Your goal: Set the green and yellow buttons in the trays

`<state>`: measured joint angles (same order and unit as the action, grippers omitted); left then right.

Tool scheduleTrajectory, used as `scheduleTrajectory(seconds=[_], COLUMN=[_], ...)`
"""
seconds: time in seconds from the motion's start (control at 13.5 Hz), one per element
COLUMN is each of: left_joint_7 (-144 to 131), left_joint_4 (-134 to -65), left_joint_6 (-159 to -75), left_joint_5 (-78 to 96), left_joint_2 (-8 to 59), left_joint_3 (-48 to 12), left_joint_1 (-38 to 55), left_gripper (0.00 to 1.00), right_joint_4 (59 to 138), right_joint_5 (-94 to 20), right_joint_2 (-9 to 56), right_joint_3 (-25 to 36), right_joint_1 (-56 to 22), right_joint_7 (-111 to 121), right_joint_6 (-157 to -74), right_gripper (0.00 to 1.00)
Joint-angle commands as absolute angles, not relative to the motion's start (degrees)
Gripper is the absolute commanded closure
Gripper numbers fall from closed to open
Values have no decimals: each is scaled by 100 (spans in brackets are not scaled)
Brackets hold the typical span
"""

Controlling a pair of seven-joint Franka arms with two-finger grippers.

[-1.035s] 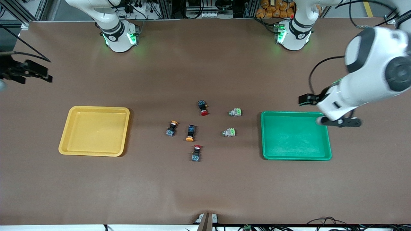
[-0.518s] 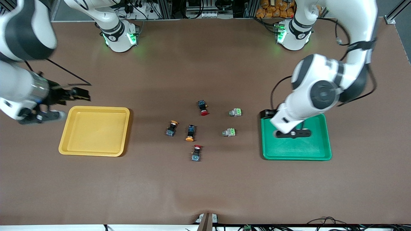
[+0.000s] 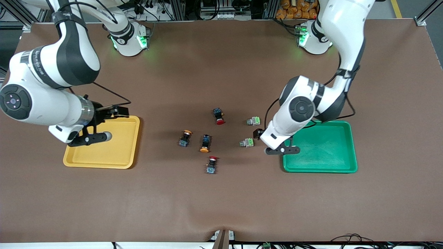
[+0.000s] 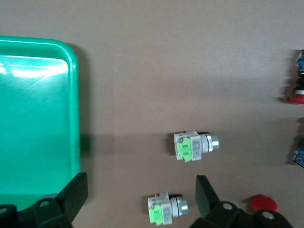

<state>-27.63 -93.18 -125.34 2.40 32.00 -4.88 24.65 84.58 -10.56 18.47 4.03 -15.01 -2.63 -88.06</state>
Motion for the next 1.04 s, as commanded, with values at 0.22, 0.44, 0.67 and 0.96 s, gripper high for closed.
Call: scheduleTrajectory(seconds=[0.22,0.44,0.67,0.96], left_joint_7=[-2111,-1487,-1389,-1327], left_joint_4=[-9193,-9211,-9272,-9456], left_joint_6=[-12997,-13491,-13535,-13684], left_joint_5=[-747,-738,-747,-756], left_joint_2=[3638,3806,3902,3981], left_joint_3=[-457,-570,-633,-633], left_joint_1=[2856,2865,2953,3085], left_gripper=[0,0,0,0], right_joint_4=[8306,8288,8279,8288], right_joint_5=[-1187,-1195,-1396,-1582], right_joint_2=[2372,2811,3198,3717], right_joint_3=[431,431,431,422], right_joint_1=[-2038,-2363,-2654,-2891], right_joint_7=[-807,-1159,-1230,-1134], right_joint_6=[-9657,-10579,-11624,-12777], right_gripper=[0,0,0,0])
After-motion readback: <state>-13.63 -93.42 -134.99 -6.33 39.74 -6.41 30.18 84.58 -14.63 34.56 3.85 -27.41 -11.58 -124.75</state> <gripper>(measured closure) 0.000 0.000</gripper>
